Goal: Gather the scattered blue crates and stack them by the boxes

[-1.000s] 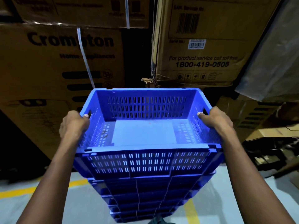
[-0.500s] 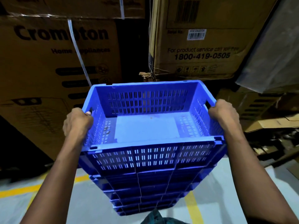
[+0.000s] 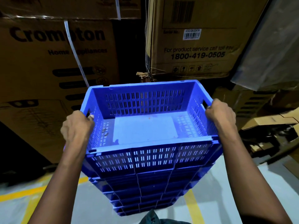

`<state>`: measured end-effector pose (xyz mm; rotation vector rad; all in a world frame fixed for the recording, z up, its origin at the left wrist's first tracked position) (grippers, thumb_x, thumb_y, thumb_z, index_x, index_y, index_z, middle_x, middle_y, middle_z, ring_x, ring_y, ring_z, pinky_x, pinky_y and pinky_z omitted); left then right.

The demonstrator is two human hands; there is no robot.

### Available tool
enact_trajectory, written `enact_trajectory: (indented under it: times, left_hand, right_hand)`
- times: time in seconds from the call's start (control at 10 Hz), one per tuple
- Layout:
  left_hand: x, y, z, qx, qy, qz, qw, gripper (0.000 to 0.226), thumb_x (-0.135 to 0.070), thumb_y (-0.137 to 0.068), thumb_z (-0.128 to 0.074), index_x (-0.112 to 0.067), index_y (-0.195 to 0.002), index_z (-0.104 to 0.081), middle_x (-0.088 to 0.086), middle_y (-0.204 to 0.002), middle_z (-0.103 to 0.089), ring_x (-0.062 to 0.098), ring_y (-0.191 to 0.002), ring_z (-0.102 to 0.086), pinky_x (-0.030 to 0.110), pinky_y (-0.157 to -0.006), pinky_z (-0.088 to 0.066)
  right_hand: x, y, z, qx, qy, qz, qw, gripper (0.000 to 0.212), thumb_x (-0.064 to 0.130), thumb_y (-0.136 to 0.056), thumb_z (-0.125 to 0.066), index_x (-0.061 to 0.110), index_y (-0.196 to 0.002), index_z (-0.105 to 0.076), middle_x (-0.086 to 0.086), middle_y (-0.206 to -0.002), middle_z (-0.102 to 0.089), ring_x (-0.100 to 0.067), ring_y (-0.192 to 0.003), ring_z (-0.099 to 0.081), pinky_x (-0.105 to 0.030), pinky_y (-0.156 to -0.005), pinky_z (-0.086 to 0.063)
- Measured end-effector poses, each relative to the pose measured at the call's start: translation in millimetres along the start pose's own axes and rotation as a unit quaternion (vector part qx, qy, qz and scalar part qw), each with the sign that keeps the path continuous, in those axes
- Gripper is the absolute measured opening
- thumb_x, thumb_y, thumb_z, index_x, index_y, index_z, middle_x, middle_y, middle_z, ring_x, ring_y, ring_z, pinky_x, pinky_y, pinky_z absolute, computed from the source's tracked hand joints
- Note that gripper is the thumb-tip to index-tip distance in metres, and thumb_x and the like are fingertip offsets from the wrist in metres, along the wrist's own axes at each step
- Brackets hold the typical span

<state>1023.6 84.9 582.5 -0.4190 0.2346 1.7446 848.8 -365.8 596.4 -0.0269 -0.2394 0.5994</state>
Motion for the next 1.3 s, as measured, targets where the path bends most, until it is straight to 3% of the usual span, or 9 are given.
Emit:
enact_trajectory:
  times: [0.3, 0.4, 0.5, 0.6, 0.7, 0.8, 0.9, 1.1, 1.3]
  left_hand:
    - [8, 3, 2, -0.001, 0.012, -0.025, 1.000, 0.046, -0.041, -0.093, -0.061, -0.001, -0.115, -0.056, 0.025, -0.116, -0.061, 0.044, -0.102, -0.060, 0.046, -0.079, -0.048]
    - [2, 10, 15, -0.077, 0.087, -0.111, 0.987, 0.045, -0.030, -0.090, -0.065, -0.006, -0.126, -0.051, 0.023, -0.133, -0.042, 0.045, -0.117, -0.047, 0.054, -0.093, -0.044]
    - [-7, 18, 31, -0.151, 0.166, -0.193, 0.955, 0.044, -0.028, -0.089, -0.063, -0.011, -0.128, -0.051, 0.021, -0.137, -0.040, 0.043, -0.121, -0.043, 0.053, -0.098, -0.041]
    - [-26, 49, 46, -0.171, 0.235, -0.373, 0.881, 0.038, -0.029, -0.093, -0.060, -0.008, -0.124, -0.057, 0.020, -0.130, -0.050, 0.037, -0.117, -0.049, 0.045, -0.096, -0.041]
    - [-38, 88, 42, -0.139, 0.210, -0.481, 0.840, 0.038, -0.031, -0.095, -0.059, -0.007, -0.125, -0.059, 0.017, -0.127, -0.055, 0.034, -0.117, -0.052, 0.044, -0.094, -0.043]
    - [-31, 149, 15, -0.094, 0.175, -0.527, 0.826, 0.046, -0.034, -0.096, -0.057, -0.009, -0.135, -0.052, 0.015, -0.139, -0.050, 0.031, -0.127, -0.048, 0.044, -0.098, -0.044]
    - [-19, 175, -8, -0.062, 0.110, -0.527, 0.840, 0.054, -0.044, -0.096, -0.049, -0.015, -0.142, -0.045, 0.011, -0.149, -0.043, 0.030, -0.132, -0.046, 0.043, -0.100, -0.041]
    - [-2, 199, -18, -0.005, 0.029, -0.460, 0.887, 0.066, -0.053, -0.097, -0.044, -0.016, -0.150, -0.031, 0.012, -0.161, -0.025, 0.033, -0.148, -0.026, 0.049, -0.119, -0.024]
    - [3, 282, 26, -0.061, 0.046, -0.428, 0.901, 0.072, -0.051, -0.097, -0.046, -0.017, -0.155, -0.020, 0.011, -0.165, -0.012, 0.032, -0.152, -0.013, 0.051, -0.118, -0.022]
  right_hand:
    - [0, 25, 15, -0.070, -0.025, 0.015, 0.997, 0.031, 0.025, -0.091, -0.051, 0.009, -0.115, -0.060, -0.022, -0.111, -0.067, -0.043, -0.106, -0.058, -0.042, -0.080, -0.047]
    - [4, 50, 43, -0.230, -0.132, 0.089, 0.960, 0.033, 0.019, -0.088, -0.047, 0.017, -0.113, -0.070, -0.012, -0.109, -0.072, -0.037, -0.104, -0.058, -0.043, -0.088, -0.048]
    - [9, 90, 55, -0.314, -0.218, 0.154, 0.911, 0.028, 0.015, -0.088, -0.050, 0.016, -0.106, -0.072, -0.008, -0.102, -0.073, -0.032, -0.098, -0.061, -0.039, -0.086, -0.046]
    - [23, 167, 34, -0.330, -0.260, 0.216, 0.882, 0.025, 0.018, -0.094, -0.056, 0.011, -0.116, -0.067, -0.008, -0.110, -0.069, -0.028, -0.105, -0.058, -0.039, -0.091, -0.043]
    - [33, 203, 1, -0.257, -0.202, 0.239, 0.914, 0.037, 0.032, -0.098, -0.050, 0.017, -0.131, -0.057, -0.004, -0.133, -0.060, -0.026, -0.126, -0.049, -0.043, -0.105, -0.034]
    - [33, 215, -32, -0.179, -0.085, 0.260, 0.945, 0.052, 0.049, -0.100, -0.035, 0.028, -0.148, -0.037, 0.004, -0.160, -0.031, -0.022, -0.149, -0.022, -0.046, -0.121, -0.010]
    - [30, 211, -31, -0.151, -0.059, 0.276, 0.947, 0.058, 0.054, -0.100, -0.028, 0.031, -0.154, -0.026, 0.005, -0.165, -0.017, -0.020, -0.153, -0.010, -0.045, -0.121, -0.003]
    - [9, 227, -33, -0.050, -0.026, 0.321, 0.945, 0.076, 0.064, -0.097, -0.014, 0.022, -0.158, 0.001, 0.000, -0.166, 0.013, -0.019, -0.153, 0.012, -0.046, -0.124, -0.003]
    - [-48, 278, 3, -0.067, -0.110, 0.289, 0.949, 0.082, 0.067, -0.093, -0.007, 0.016, -0.158, -0.006, -0.006, -0.166, 0.008, -0.026, -0.153, 0.008, -0.053, -0.120, -0.011]
Point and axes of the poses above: each hand's wrist, its own y-axis away from the middle knuckle, its own z-axis out of the back of the hand, x = y × z, the point moved 6 cm from there along -y, towards the middle knuckle
